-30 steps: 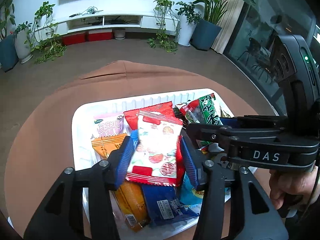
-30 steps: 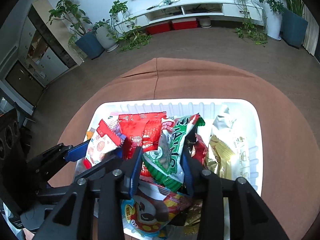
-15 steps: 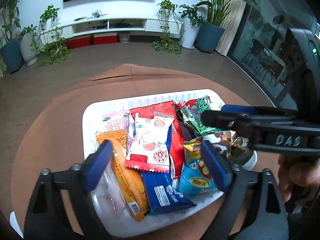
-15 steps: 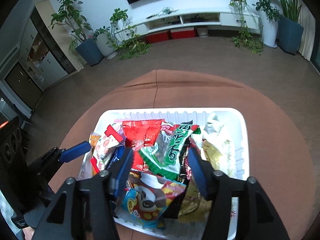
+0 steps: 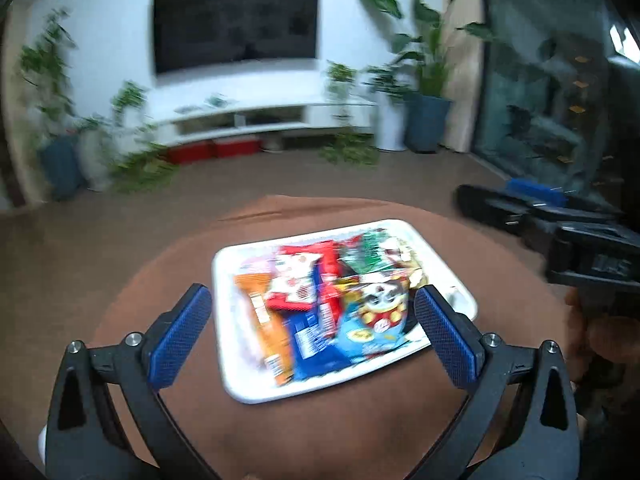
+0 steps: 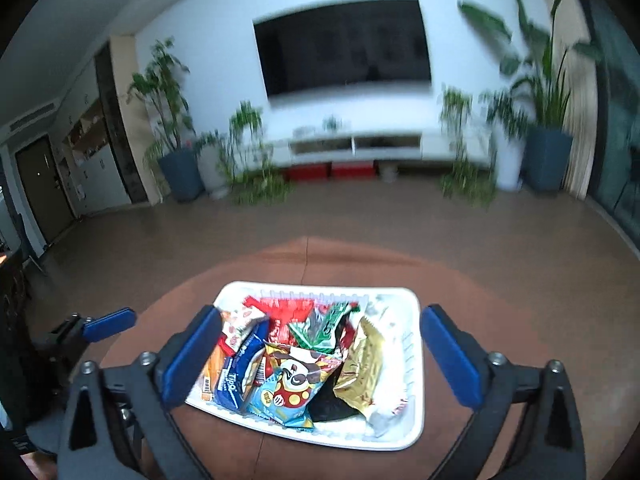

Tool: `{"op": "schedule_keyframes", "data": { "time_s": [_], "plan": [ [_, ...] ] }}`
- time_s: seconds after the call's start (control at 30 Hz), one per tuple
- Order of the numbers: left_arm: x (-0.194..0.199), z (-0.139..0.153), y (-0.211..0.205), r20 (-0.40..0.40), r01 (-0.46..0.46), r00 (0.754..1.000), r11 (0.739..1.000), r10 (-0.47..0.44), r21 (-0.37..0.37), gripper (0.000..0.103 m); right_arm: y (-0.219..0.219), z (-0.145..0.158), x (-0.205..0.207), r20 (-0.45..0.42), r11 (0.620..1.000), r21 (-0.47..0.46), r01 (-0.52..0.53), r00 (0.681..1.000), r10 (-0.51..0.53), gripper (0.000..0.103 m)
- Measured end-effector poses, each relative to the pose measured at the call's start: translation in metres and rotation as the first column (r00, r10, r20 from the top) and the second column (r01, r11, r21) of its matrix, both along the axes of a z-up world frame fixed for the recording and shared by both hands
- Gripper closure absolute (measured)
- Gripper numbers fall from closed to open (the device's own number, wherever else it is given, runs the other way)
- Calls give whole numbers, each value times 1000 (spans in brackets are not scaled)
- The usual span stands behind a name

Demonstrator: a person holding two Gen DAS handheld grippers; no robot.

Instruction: Organize snacks

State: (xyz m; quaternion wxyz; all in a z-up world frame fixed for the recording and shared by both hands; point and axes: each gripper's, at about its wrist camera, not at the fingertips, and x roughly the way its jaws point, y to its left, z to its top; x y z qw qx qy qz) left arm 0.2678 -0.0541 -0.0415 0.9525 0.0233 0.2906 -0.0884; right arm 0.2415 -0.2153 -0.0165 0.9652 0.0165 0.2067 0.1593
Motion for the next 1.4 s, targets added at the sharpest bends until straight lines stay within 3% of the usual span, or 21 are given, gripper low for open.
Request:
{"op": "schedule_keyframes", "data": {
  "time_s": [0.07, 0.13, 0.2, 0.27, 0.37, 0.63, 0.87, 1.1, 1.4],
  "plan": [
    [-26, 6, -8, 52, -122, 992, 989, 119, 79, 0, -4, 3, -26, 70, 1000, -2, 8, 998, -7, 0],
    [-55, 11, -12, 131, -250, 964, 960, 233, 126, 0, -7, 6, -47, 132, 999, -7, 31, 991, -30, 0],
    [-84, 14, -14, 208, -314, 937, 939, 282, 140, 0, -11, 10, -67, 167, 999, 3, 43, 985, -43, 0],
    [-104, 15, -14, 241, -311, 930, 943, 276, 121, 0, -17, 13, -85, 172, 999, 24, 41, 984, -45, 0],
    [-126, 13, -13, 188, -283, 946, 956, 264, 81, 0, -22, 12, -102, 150, 999, 30, 45, 987, -49, 0],
    [-167, -6, -6, 12, -265, 964, 964, 265, 6, 0, -45, -15, -141, -66, 993, 98, 72, 996, -66, 0],
    [-192, -24, -14, -81, -241, 967, 971, 240, -2, 0, -54, -52, -157, -229, 983, 153, 107, 971, -70, 0],
    [-195, -33, -18, -120, -237, 964, 972, 236, 9, 0, -51, -59, -169, -242, 979, 175, 105, 968, -61, 0],
    [-195, -38, -13, -141, -246, 959, 969, 245, 11, 0, -24, -51, -181, -194, 993, 50, 103, 977, -92, 0]
  ]
}}
